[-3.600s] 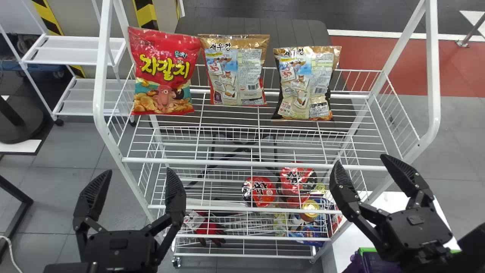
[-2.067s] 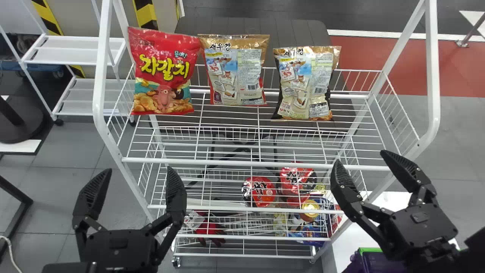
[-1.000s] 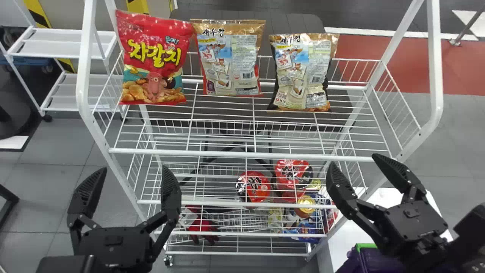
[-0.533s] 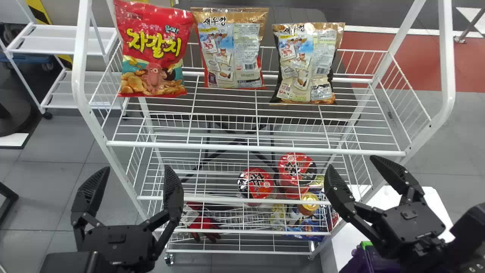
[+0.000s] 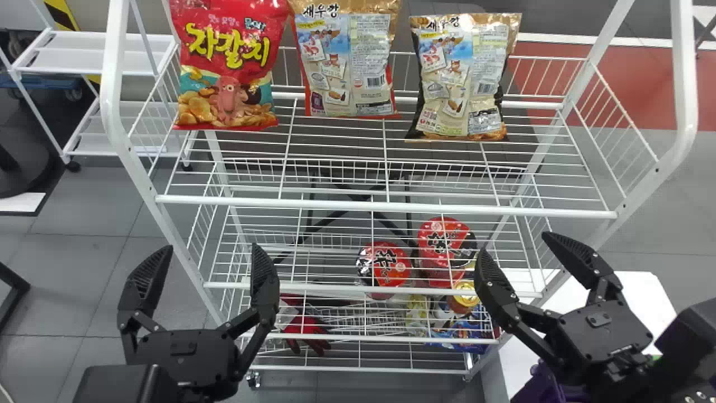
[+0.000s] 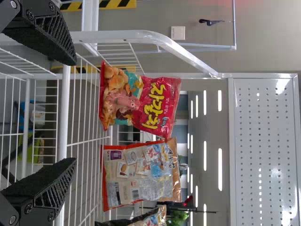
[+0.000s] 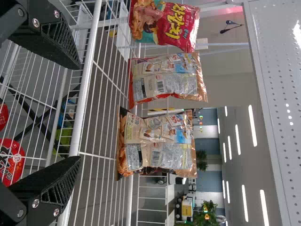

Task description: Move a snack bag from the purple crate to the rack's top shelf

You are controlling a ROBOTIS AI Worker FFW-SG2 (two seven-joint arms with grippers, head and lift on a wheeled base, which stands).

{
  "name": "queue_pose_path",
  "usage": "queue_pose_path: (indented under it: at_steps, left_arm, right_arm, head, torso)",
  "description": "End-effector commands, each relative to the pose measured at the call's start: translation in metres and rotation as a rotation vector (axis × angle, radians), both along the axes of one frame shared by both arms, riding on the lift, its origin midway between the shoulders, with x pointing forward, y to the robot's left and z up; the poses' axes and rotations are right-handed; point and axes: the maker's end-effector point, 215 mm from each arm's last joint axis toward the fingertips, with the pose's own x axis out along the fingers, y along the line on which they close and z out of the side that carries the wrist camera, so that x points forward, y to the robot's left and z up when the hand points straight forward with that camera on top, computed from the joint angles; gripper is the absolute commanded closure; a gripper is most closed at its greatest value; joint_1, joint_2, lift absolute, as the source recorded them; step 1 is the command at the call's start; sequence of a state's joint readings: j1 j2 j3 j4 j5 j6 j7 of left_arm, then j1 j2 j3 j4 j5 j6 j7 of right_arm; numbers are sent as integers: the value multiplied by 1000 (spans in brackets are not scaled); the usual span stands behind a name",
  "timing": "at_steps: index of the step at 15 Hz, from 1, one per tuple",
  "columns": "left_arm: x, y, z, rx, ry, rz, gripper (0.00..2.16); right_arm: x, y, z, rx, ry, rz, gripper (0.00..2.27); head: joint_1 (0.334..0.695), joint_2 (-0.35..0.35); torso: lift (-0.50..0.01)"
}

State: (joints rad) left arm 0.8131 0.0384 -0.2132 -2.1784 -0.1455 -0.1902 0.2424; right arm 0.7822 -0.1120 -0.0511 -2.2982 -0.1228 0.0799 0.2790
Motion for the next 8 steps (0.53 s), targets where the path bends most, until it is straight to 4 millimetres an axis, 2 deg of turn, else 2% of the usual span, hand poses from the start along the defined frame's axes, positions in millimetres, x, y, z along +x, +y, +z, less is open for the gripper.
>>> queue_pose_path:
  at_steps: [1,8]
  left_arm:
    - [1,1,0,1,-2,0,87]
    - [3,0,-1,-3,-2,0,87]
  right_arm:
    - [1,0,-1,-3,-3,1,147]
    - [1,3,-3,-3,-4,7,147]
  head:
    - [695,-36]
    - [695,-28]
  torso:
    - [-115]
    - [-143]
